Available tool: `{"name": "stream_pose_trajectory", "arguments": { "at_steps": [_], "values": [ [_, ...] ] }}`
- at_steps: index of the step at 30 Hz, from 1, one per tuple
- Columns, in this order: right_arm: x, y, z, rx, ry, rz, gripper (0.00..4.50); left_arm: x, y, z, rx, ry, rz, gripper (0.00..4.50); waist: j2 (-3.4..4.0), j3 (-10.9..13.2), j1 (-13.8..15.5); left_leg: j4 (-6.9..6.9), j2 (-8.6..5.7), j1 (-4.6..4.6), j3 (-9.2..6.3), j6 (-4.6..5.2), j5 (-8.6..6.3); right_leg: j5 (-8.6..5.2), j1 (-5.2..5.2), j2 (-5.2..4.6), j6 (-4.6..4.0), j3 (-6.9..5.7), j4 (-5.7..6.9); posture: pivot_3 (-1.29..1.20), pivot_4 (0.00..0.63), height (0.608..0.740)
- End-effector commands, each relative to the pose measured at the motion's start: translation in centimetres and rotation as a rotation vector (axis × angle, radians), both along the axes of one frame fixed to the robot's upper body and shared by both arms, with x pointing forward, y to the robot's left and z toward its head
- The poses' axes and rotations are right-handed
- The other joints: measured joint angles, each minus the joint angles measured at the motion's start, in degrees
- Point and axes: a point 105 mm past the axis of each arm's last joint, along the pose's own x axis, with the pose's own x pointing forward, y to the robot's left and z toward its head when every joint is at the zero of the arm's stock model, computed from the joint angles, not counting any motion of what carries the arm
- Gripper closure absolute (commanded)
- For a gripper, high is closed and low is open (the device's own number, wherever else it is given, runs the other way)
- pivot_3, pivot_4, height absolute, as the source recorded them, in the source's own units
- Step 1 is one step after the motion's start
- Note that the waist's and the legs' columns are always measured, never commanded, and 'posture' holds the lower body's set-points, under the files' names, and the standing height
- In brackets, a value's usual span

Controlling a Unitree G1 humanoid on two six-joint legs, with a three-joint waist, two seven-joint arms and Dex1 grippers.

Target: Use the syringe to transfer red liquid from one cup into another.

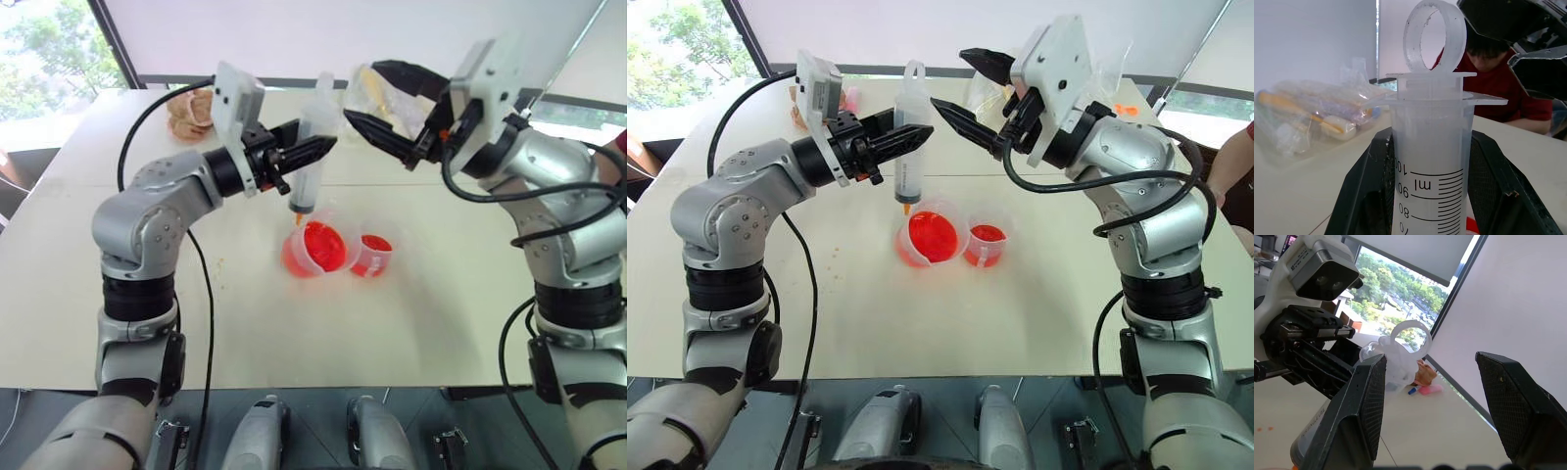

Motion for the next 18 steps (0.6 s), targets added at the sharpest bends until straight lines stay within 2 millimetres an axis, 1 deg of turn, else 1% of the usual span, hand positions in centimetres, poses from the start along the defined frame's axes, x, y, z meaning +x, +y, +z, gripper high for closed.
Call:
{"name": "stream_pose_trajectory", "arguments": {
  "at_steps": [1,6,13,15,18],
  "values": [
    [-0.9,-0.7,1.0,0.026,-0.054,-0.007,1.49,0.4,1.3,0.9,-0.041,-0.009,0.058,3.09,0.00,0.00,-0.01,0.00,0.00,0.00,0.00,0.00,0.00,0.00,0.00,0.00,0.00,0.00,0.00,0.00,0.150,0.740],
    [-0.7,-1.3,0.9,0.037,-0.045,-0.025,1.49,2.0,2.7,0.8,-0.051,0.002,0.155,3.09,0.00,0.00,-0.12,0.00,0.00,0.01,-0.01,0.01,-0.01,0.00,0.00,0.02,0.00,0.00,0.02,0.00,0.150,0.740],
    [-0.6,-1.7,0.9,0.043,-0.047,-0.042,1.49,2.8,4.3,1.2,-0.008,-0.041,0.220,3.09,0.00,0.00,-0.13,-0.01,0.00,0.01,-0.01,-0.03,0.02,0.00,0.00,0.02,0.00,0.00,0.01,0.00,0.150,0.740],
    [-0.6,-1.7,0.9,0.041,-0.047,-0.041,1.49,2.9,4.8,1.7,-0.004,-0.059,0.231,3.09,0.00,0.00,-0.16,-0.01,0.00,0.01,-0.01,-0.03,0.01,0.00,0.00,0.02,0.00,0.00,0.01,0.00,0.150,0.740],
    [-0.7,-1.7,1.1,0.043,-0.052,-0.037,1.49,2.6,5.4,3.7,-0.006,-0.123,0.237,3.09,0.00,0.00,-0.15,-0.01,0.00,0.01,-0.01,-0.02,0.01,0.00,0.00,0.03,0.00,0.00,0.01,0.00,0.150,0.740]
  ]
}}
